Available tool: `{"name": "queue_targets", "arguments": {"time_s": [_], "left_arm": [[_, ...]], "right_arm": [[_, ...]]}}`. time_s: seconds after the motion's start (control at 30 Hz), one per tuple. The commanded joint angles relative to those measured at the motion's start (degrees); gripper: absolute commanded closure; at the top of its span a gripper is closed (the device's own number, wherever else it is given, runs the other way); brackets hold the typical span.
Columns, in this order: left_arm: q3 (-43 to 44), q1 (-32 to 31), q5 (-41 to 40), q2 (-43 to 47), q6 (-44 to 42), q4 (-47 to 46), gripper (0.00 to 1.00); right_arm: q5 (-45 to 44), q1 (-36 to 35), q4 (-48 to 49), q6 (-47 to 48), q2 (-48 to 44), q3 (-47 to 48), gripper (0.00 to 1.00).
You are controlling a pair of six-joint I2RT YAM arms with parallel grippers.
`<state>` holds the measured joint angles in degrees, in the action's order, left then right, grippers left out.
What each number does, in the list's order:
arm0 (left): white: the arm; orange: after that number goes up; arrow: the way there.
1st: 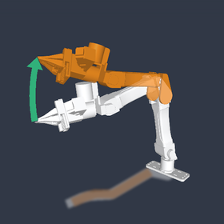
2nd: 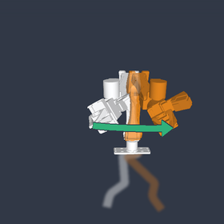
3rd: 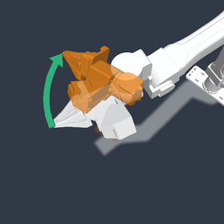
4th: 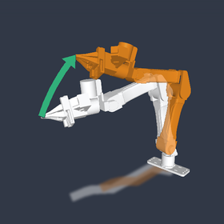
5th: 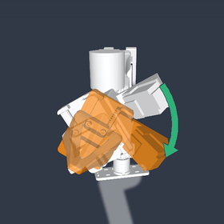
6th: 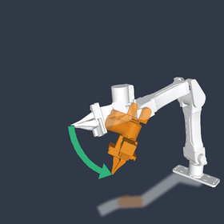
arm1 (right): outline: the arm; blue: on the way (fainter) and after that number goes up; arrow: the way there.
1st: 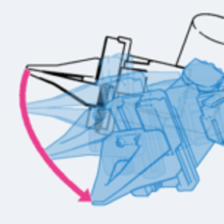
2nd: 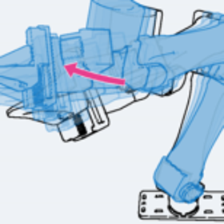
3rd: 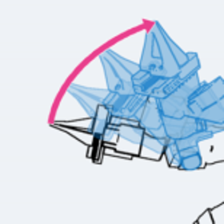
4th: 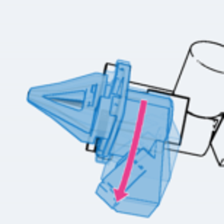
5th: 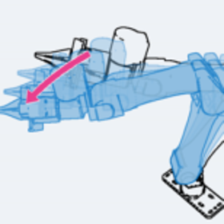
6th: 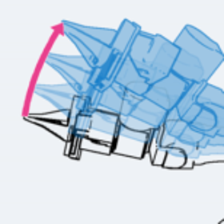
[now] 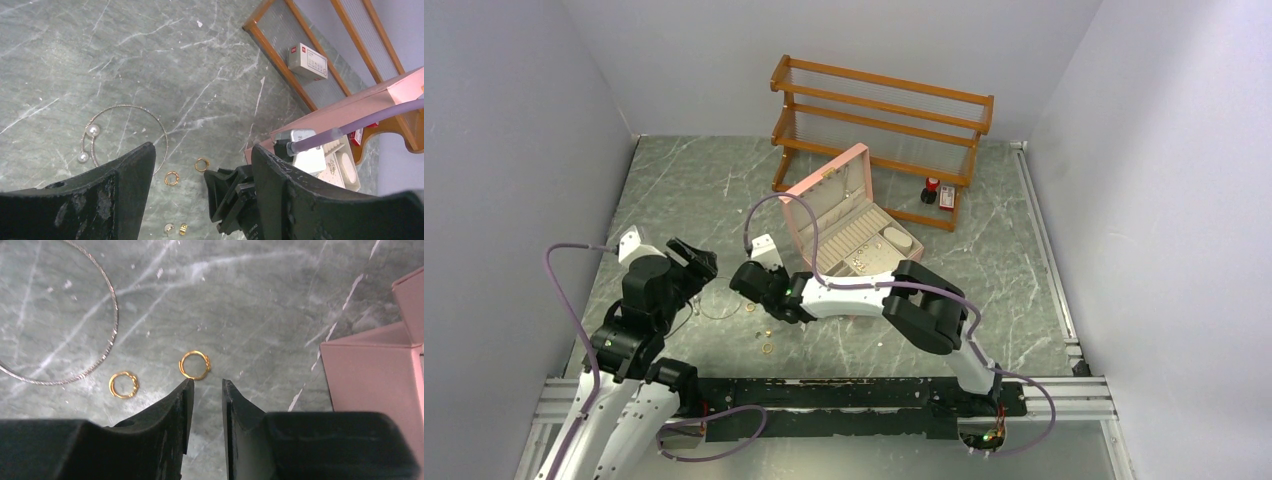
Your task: Organize the mixed jewelry
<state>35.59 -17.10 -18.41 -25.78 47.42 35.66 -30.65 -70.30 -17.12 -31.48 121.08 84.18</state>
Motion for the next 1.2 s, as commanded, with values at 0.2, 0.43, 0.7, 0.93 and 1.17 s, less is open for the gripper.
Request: {"name": "queue_targets", "arguments": {"time_s": [0.2,0.43,0.7,0.93,1.17], "left_arm": [[-1.4,-0.2,2.0,1.1,0.6,0.0,0.26],[-2.1,-0.2,3.6,0.4,-0.7,-1.3,0.26],[-3.7,-0.2,4.5,0.7,-1.3,-2.3,0.25],[-3.5,-0.2,5.4,0.1,-1.4,-2.5,0.26],[-3.0,-0.2,4.2,2.2,-1.0,-0.9,0.25]], "right_arm": [[-4.2,-0.2,5.0,-0.3,2.1,0.5,0.69],[-6.3,-0.1,6.6,1.8,3.6,0.4,0.7],[-4.5,-0.1,7.6,3.3,5.1,0.2,0.72],[-4.2,0.3,7.7,3.6,5.1,0.0,0.9],[-5.6,0.3,9.9,0.2,0.4,-4.6,0.98]]}}
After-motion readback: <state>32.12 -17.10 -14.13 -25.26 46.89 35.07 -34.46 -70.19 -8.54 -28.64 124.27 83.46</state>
